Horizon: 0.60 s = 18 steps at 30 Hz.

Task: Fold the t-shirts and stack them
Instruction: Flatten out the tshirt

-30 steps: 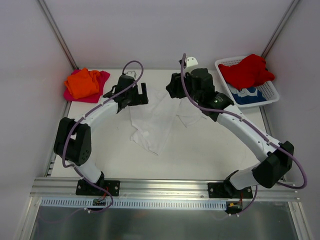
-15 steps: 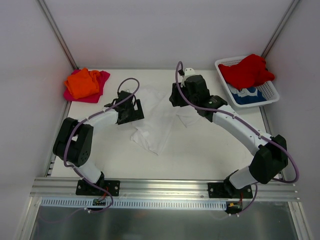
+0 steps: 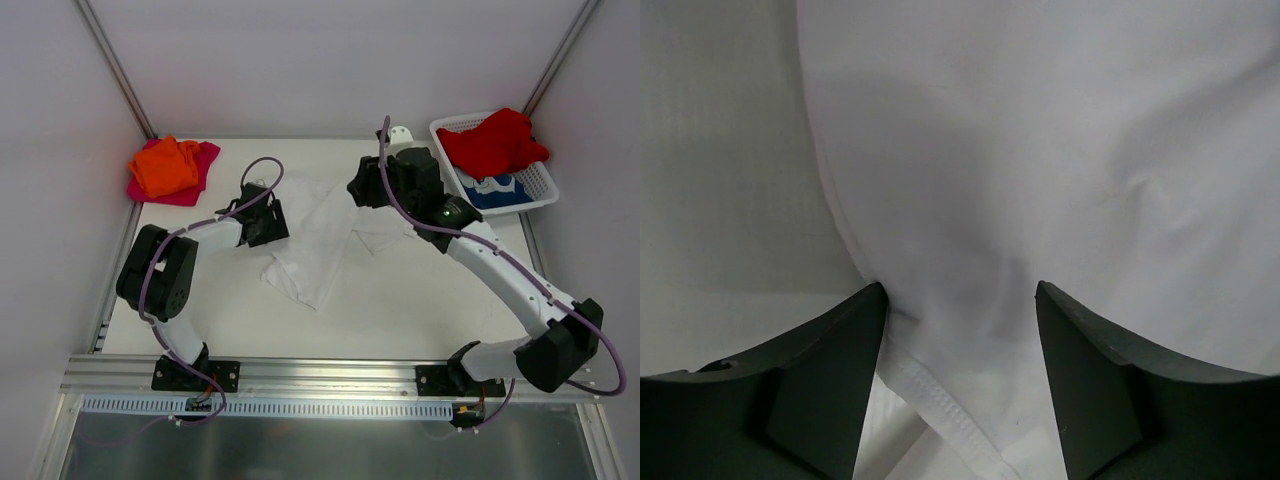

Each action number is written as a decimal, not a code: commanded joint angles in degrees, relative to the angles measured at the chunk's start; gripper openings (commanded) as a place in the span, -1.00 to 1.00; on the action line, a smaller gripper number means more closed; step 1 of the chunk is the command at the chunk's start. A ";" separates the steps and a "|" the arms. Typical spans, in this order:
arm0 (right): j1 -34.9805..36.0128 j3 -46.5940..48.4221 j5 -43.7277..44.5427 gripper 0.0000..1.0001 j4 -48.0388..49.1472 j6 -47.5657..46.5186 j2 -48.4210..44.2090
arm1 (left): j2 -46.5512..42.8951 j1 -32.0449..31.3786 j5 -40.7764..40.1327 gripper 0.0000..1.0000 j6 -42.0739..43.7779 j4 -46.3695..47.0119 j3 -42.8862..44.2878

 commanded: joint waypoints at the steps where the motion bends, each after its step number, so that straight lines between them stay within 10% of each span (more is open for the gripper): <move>1: -1.83 0.69 1.82 -0.03 0.15 -0.12 -6.85 | 2.13 -0.11 5.20 0.25 -1.61 5.29 -0.47; 5: -5.00 0.87 2.09 -0.03 -0.91 -1.79 -11.42 | 2.49 -0.10 4.76 0.24 -3.02 5.38 -1.25; 10: -8.43 0.95 2.00 -0.03 -1.35 -1.88 -14.51 | 2.22 -0.19 4.59 -0.99 -4.42 5.38 -1.70; 18: -11.50 -0.28 -0.37 -0.04 -1.53 -0.82 -15.22 | -7.87 0.07 -2.24 -1.00 -3.64 0.57 -1.09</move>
